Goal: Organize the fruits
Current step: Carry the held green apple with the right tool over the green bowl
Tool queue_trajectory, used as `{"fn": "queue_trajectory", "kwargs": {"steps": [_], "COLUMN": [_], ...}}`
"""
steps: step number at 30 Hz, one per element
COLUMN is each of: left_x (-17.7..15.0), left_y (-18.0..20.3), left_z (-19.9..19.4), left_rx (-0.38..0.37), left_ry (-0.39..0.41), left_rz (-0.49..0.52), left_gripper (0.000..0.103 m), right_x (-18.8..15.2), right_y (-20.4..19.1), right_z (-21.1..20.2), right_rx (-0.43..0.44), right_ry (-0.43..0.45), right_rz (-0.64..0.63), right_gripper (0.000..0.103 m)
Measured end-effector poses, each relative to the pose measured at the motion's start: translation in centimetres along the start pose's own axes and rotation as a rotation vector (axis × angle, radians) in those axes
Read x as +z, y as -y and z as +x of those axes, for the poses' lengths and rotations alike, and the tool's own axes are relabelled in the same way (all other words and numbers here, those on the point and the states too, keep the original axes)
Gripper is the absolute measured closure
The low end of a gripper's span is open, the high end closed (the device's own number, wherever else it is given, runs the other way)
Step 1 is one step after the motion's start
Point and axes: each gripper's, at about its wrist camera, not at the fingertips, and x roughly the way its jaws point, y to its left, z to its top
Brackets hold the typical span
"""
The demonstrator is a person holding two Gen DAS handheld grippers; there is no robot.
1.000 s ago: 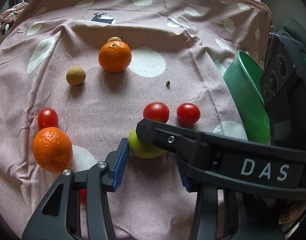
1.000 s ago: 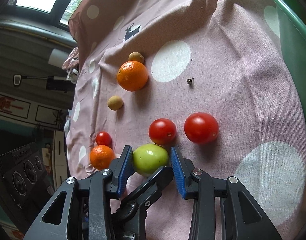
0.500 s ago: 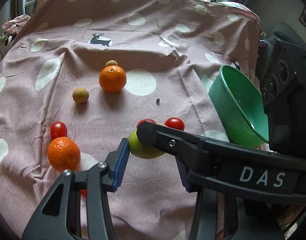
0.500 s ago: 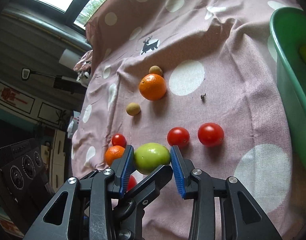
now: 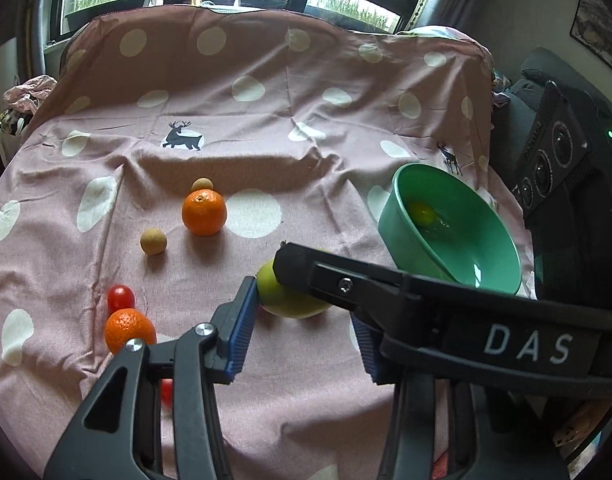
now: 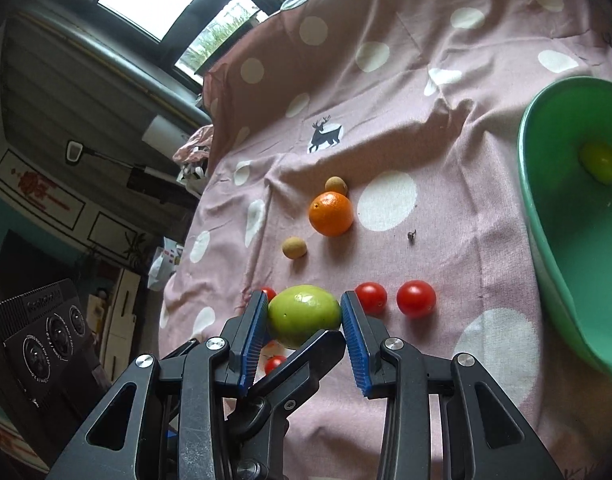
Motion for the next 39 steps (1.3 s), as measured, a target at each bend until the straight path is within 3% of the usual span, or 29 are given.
{"fn": "queue_trajectory", "kwargs": {"steps": [14, 20, 39], "left_x": [2.1, 2.7, 3.4], "left_y": [7.6, 11.1, 17.6], "left_z": [-0.5, 0.5, 4.6], "left_rx": [-0.045, -0.072, -0.181], "left_ry": [0.109, 0.124, 0.069], "left_rz": [0.147, 0.202, 0.311], "left_gripper": [0.058, 0.058, 0.058], "right_x": [1.2, 1.4, 1.0], "right_y": [2.5, 4.4, 10.8], "right_z": [-7.1, -9.7, -14.3], "right_rx": [0.007, -0.03, -0.09], "right_ry": [0.19, 0.259, 0.382], "right_rz": [0.024, 0.046, 0.199], "right_gripper": [0.063, 0.063, 0.063]}}
